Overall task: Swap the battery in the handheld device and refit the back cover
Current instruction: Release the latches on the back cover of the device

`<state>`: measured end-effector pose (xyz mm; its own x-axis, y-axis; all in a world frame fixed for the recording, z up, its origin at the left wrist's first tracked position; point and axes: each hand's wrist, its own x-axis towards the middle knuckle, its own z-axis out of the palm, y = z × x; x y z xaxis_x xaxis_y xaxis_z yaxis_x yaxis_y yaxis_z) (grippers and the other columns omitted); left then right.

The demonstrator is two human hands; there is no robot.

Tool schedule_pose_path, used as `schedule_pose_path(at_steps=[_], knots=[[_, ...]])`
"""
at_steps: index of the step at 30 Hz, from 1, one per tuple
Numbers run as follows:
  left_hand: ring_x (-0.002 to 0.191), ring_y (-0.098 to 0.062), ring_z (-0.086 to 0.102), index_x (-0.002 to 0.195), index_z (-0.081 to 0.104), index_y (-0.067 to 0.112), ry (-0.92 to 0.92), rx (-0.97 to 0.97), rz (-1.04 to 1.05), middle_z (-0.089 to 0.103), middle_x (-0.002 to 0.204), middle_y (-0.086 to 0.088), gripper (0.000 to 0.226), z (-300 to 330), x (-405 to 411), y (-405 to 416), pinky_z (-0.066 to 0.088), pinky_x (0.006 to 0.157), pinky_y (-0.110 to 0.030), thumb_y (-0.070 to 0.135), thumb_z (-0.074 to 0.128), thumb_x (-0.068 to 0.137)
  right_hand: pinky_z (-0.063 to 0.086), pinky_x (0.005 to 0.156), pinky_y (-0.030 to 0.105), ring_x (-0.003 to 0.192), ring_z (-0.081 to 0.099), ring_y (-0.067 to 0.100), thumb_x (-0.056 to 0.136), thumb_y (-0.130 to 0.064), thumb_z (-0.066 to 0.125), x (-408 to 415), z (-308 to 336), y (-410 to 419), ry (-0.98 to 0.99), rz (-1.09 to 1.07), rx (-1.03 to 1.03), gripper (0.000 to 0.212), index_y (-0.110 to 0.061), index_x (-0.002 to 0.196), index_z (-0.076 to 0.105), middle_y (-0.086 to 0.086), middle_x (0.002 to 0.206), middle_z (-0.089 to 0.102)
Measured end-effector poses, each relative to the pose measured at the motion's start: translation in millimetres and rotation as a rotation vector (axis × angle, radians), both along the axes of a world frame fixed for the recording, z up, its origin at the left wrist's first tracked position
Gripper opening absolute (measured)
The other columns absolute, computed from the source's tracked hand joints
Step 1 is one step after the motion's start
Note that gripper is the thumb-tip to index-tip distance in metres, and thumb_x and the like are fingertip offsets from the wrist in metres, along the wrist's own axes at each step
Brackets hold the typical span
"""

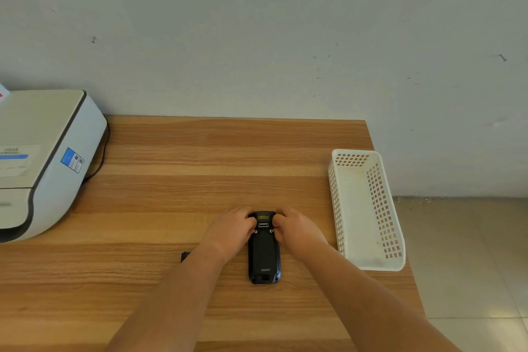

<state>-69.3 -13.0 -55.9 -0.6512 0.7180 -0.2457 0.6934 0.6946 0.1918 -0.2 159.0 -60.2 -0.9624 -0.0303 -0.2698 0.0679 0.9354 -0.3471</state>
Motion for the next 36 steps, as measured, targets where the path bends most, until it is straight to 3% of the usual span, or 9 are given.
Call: schedule_pose_path(at_steps=[5,10,17,21,24,27,31,34,36], knots=[[0.118,-0.021,0.051,0.119,0.064,0.016,-0.037,0.057,-0.015,0.056,0.132,-0.002,0.026,0,-1,0,0.042,0.098,-0.033,0.025,0.05,0.099,0.052,0.084,0.035,0.11,0.055,0.023,0.1,-0.022,0.047,-4,-3,0,0.0,0.119,0.077,0.026,-0.011,0.12,0.06,0.004,0.138,0.048],[0.116,-0.023,0.055,0.116,0.066,0.013,-0.063,0.091,-0.001,0.058,0.133,-0.003,0.025,-1,0,-1,0.045,0.095,-0.034,0.023,0.05,0.099,0.052,0.081,0.034,0.104,0.057,0.023,0.1,-0.019,0.047,-4,-8,-1,0.033,0.179,0.123,0.025,-0.008,0.119,0.059,0.007,0.134,0.05],[0.122,-0.025,0.052,0.12,0.064,0.014,-0.05,0.04,-0.008,0.052,0.141,-0.005,0.027,0,0,1,0.043,0.1,-0.035,0.023,0.047,0.101,0.054,0.08,0.036,0.101,0.058,0.024,0.098,-0.017,0.05,-3,-14,0,0.068,0.205,0.135,0.023,-0.008,0.117,0.06,0.008,0.129,0.053],[0.129,-0.026,0.047,0.129,0.058,0.015,-0.036,-0.01,-0.014,0.04,0.152,-0.006,0.031,-2,5,3,0.039,0.105,-0.036,0.022,0.046,0.101,0.048,0.071,0.027,0.092,0.058,0.019,0.095,-0.014,0.056,-9,-14,3,0.061,0.22,0.166,0.021,-0.012,0.115,0.056,0.005,0.118,0.055],[0.128,-0.026,0.048,0.13,0.056,0.016,-0.015,-0.008,-0.01,0.041,0.151,-0.007,0.031,-3,9,3,0.039,0.105,-0.036,0.019,0.05,0.099,0.046,0.07,0.026,0.092,0.058,0.017,0.095,-0.017,0.057,-14,-8,5,0.054,0.212,0.138,0.023,-0.013,0.118,0.055,0.003,0.116,0.054],[0.131,-0.025,0.046,0.13,0.056,0.016,-0.016,0.043,0.026,0.039,0.153,-0.005,0.031,-4,9,1,0.037,0.107,-0.035,0.02,0.048,0.1,0.045,0.077,0.023,0.093,0.056,0.014,0.1,-0.023,0.049,-7,-6,3,0.047,-0.019,-0.029,0.017,-0.016,0.111,0.059,-0.001,0.111,0.058],[0.121,-0.018,0.051,0.123,0.061,0.017,-0.069,0.168,0.109,0.053,0.138,0.001,0.027,-6,12,0,0.042,0.1,-0.03,0.021,0.049,0.1,0.043,0.072,0.019,0.085,0.055,0.012,0.097,-0.021,0.054,10,-7,-13,0.104,-0.417,-0.251,0.009,-0.016,0.095,0.061,-0.002,0.098,0.056],[0.115,-0.012,0.052,0.118,0.064,0.019,-0.098,0.229,0.196,0.056,0.128,0.006,0.023,-9,13,-5,0.044,0.096,-0.026,0.021,0.053,0.098,0.046,0.066,0.016,0.078,0.052,0.005,0.095,-0.024,0.059,16,-7,-27,0.001,-0.528,-0.312,0.007,-0.018,0.096,0.062,-0.005,0.103,0.053],[0.115,-0.011,0.051,0.118,0.065,0.02,-0.123,0.24,0.228,0.057,0.127,0.008,0.023,-9,12,-7,0.043,0.096,-0.026,0.022,0.056,0.097,0.051,0.07,0.019,0.082,0.053,0.005,0.095,-0.026,0.059,16,-7,-33,-0.008,-0.533,-0.303,0.011,-0.019,0.102,0.063,-0.005,0.109,0.051]])
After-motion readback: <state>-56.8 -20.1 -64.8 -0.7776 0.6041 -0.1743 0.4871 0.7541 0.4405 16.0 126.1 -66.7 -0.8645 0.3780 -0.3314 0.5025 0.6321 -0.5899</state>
